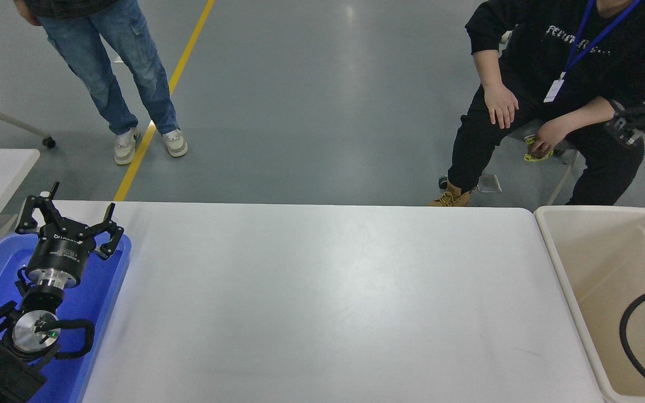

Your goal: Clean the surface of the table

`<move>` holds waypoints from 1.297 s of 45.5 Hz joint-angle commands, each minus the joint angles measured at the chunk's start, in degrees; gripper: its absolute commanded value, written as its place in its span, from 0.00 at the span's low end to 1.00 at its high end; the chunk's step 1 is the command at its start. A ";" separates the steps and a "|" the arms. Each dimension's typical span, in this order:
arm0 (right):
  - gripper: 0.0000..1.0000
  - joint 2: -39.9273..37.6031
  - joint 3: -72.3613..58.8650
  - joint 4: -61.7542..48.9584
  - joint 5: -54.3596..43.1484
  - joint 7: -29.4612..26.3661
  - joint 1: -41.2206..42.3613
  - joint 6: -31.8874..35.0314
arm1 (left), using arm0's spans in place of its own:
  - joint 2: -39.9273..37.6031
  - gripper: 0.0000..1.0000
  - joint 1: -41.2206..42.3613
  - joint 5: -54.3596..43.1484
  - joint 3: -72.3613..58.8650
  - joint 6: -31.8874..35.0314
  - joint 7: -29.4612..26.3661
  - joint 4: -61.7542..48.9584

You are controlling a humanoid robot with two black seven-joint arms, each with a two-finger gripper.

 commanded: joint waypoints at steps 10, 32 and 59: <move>0.98 8.23 9.04 9.28 -0.53 7.82 -7.46 2.07 | 0.00 1.00 0.00 0.00 0.00 0.00 0.00 0.00; 0.98 10.61 6.15 9.02 -2.11 10.90 -15.73 3.56 | 0.00 1.00 0.00 0.00 0.00 0.00 -0.09 0.00; 0.98 13.86 -1.06 5.76 -2.20 14.33 -19.86 3.39 | 0.00 1.00 0.00 0.00 0.00 0.00 0.00 0.00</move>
